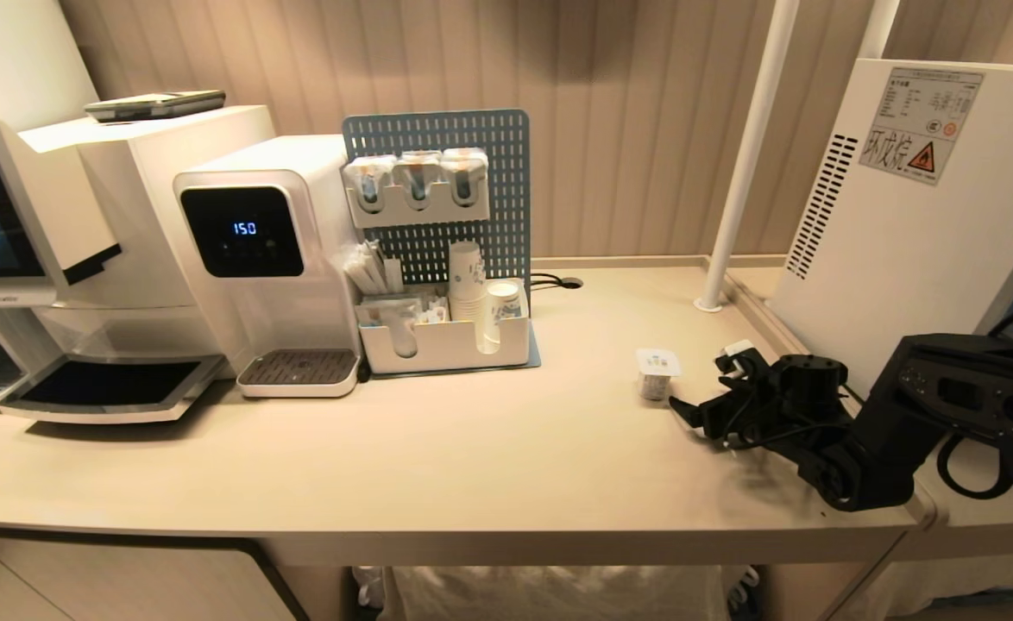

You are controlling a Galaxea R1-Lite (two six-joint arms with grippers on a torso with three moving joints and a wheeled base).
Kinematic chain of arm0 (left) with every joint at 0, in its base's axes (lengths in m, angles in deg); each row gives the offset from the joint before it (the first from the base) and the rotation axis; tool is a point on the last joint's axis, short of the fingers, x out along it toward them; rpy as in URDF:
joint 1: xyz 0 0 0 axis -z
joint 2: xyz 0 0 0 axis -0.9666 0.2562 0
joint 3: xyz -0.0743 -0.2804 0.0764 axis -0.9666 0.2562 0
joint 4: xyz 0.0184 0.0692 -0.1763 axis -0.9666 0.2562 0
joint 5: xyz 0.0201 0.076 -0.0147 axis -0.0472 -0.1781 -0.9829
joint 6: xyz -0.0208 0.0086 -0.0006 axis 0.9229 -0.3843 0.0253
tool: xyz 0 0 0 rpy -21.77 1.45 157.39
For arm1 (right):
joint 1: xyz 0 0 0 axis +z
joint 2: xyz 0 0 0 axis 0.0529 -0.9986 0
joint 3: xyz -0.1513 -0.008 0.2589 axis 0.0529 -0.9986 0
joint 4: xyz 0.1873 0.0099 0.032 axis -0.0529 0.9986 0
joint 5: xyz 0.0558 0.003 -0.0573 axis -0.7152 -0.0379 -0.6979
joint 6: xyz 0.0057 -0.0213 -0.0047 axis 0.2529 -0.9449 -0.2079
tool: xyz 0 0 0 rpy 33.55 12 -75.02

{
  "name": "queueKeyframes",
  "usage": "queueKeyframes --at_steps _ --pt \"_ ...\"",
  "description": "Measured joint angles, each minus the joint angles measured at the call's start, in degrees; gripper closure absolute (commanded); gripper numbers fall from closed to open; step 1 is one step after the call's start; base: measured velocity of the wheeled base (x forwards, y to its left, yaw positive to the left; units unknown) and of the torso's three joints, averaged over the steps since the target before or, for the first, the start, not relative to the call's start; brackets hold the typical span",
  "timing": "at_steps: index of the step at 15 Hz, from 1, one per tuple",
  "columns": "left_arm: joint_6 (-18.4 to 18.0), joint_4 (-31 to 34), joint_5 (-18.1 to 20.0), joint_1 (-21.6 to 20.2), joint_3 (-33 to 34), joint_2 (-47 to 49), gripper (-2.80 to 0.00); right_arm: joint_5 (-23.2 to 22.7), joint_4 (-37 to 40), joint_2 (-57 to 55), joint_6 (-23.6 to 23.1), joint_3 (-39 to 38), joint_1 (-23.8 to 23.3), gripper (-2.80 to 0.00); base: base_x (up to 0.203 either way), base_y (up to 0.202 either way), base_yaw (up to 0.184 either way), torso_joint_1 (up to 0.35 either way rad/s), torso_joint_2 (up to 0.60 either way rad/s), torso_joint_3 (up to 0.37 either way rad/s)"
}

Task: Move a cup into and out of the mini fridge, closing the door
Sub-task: Put the yoghurt in the freezer

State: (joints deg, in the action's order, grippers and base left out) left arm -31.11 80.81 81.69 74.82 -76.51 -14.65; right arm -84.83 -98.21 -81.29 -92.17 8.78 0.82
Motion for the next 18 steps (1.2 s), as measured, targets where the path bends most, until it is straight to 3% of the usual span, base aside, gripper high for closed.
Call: queueKeyframes --at_steps 10,18 --pt "0.0 0.0 0.0 0.0 0.0 0.0 0.0 -1.9 2.3 1.5 -0.1 -1.4 1.9 -2.8 0.0 0.0 0.0 0.0 0.0 0.0" --pt "0.0 0.0 0.0 0.0 0.0 0.0 0.0 -1.6 11.0 0.5 0.4 8.8 4.0 -2.8 0.0 0.0 0.0 0.0 0.0 0.0"
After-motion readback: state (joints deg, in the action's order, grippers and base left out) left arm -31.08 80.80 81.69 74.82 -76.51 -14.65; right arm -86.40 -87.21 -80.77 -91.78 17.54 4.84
